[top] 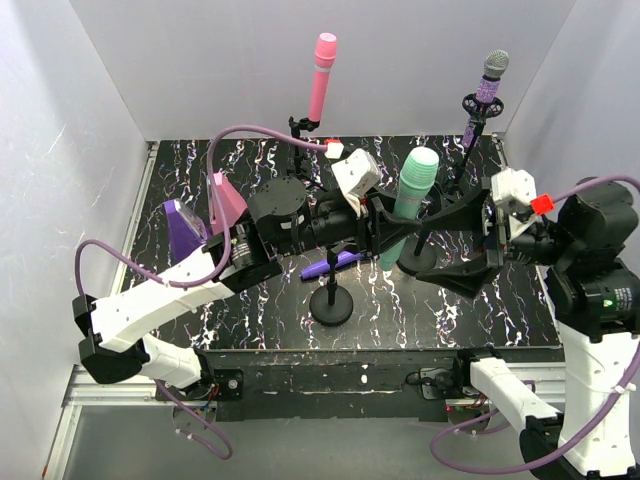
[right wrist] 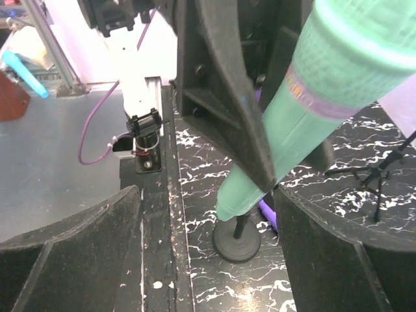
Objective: Attach the microphones to the stand
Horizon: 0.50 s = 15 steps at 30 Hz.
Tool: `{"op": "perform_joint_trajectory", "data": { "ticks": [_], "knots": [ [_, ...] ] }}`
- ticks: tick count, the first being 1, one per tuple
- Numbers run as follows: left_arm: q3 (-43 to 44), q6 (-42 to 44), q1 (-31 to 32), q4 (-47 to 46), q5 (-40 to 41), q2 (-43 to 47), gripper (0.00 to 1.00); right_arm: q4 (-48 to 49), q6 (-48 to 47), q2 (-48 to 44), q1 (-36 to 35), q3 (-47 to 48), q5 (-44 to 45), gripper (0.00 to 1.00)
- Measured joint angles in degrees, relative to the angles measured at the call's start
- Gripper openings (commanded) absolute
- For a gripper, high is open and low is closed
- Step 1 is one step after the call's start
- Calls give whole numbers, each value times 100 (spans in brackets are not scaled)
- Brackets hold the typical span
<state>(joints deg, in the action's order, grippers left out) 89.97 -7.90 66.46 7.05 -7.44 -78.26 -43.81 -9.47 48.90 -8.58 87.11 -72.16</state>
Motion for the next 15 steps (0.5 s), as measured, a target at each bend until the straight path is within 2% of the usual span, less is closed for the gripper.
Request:
{"op": "perform_joint_trajectory", "data": {
  "ticks": [5, 15],
  "knots": [
    [168, 87, -2, 315, -188, -33, 0, -103, 337, 273, 57, 708, 459, 91],
    [433, 57, -2, 654, -662, -479, 0, 837, 2100, 682, 94, 745, 903, 86]
  ]
}}
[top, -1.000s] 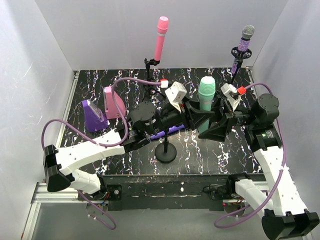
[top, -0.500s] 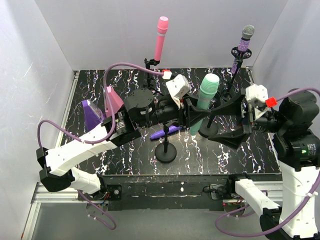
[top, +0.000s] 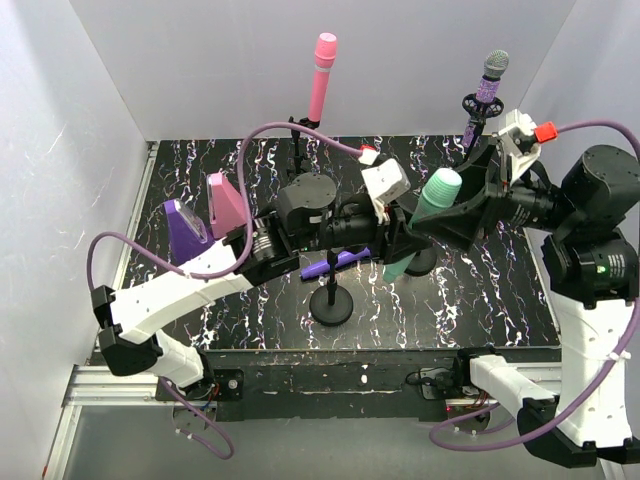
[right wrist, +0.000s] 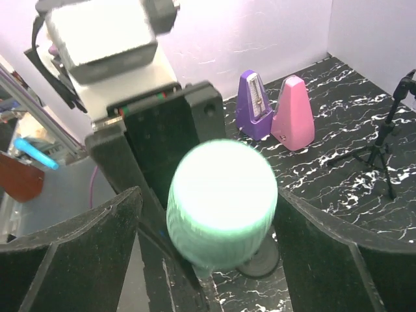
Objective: Attach the microphones to the stand
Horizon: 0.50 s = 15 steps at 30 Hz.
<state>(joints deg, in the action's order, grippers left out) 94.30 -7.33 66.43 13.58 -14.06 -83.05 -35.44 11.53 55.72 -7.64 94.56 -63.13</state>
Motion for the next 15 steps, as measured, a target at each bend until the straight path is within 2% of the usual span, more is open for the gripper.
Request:
{"op": "perform_joint_trajectory", "data": {
  "ticks": [9, 15],
  "knots": [
    [74, -31, 0, 151, -177, -284, 0, 699, 813, 70, 15, -258, -83, 83],
    [81, -11, 0, 151, -181, -240, 0, 1252, 1405, 9, 68, -450, -310, 75]
  ]
}}
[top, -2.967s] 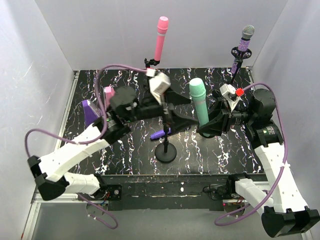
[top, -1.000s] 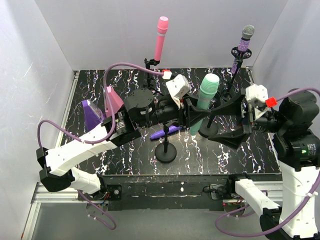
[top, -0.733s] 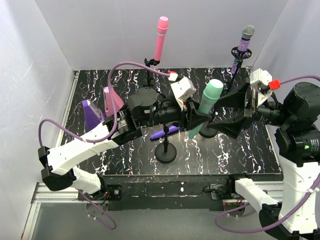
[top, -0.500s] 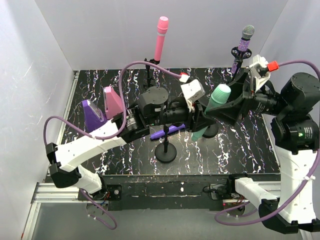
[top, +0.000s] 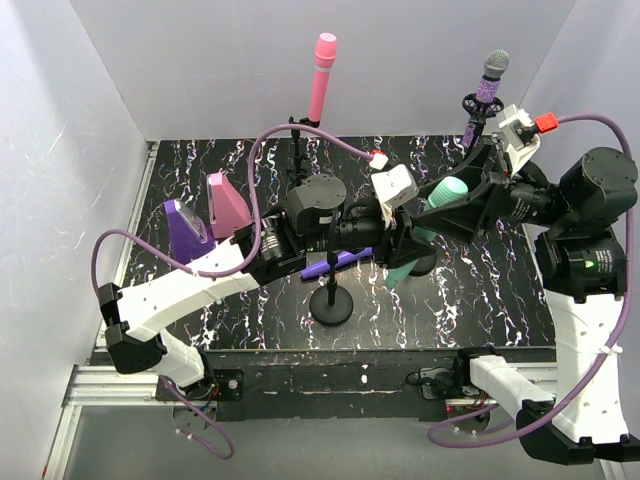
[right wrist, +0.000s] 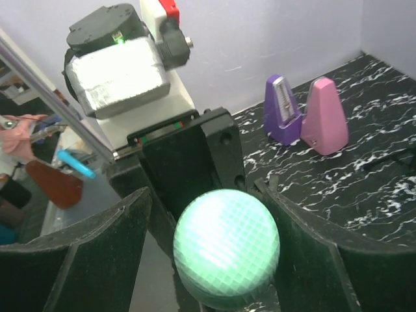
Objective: Attach the microphones to the stand
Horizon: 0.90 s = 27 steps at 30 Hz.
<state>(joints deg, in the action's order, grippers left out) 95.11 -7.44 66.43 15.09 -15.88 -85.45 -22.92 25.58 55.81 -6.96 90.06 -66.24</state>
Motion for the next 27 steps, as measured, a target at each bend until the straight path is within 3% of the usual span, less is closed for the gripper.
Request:
{"op": "perform_joint_trajectory", "data": {
  "ticks": [6, 13, 22, 27],
  "knots": [
    [0, 0, -2, -4, 28, 122, 0, 358, 442, 2, 15, -302, -236, 75],
    [-2, -2, -26, 33, 44, 195, 0, 498, 468, 2, 20, -442, -426, 56],
    [-2, -61, -26, 15, 37, 195, 0, 651, 313, -68, 20, -603, -601, 72],
    [-2, -146, -31, 127, 37, 195, 0, 911, 273, -142, 26, -885, -621, 64]
  ]
}}
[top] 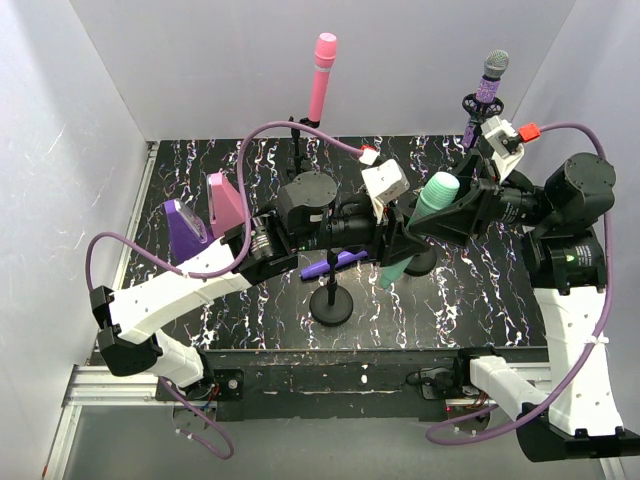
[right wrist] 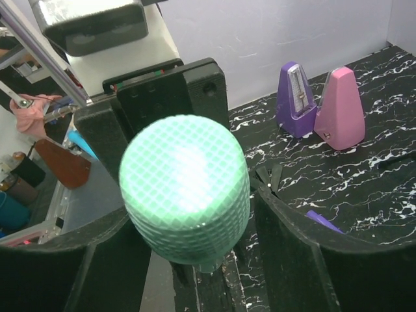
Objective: Attach the microphones to the stand
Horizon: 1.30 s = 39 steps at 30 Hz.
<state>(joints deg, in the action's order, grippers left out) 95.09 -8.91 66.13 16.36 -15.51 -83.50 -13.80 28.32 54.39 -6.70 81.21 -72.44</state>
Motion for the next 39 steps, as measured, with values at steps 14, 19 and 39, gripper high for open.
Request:
{"op": "perform_joint_trajectory", "data": {
  "ticks": [14, 19, 39],
  "knots": [
    [-140, -407, -11, -114, 109, -15, 0, 1351, 608, -118, 24, -691, -127, 66],
    [-330, -645, 0, -413, 149, -7, 0, 1792, 820, -116, 31, -879, -173, 54],
    [-837, -881, 7, -870, 350, 225, 81, 2041, 901, -142, 59, -986, -407, 1]
  ]
}}
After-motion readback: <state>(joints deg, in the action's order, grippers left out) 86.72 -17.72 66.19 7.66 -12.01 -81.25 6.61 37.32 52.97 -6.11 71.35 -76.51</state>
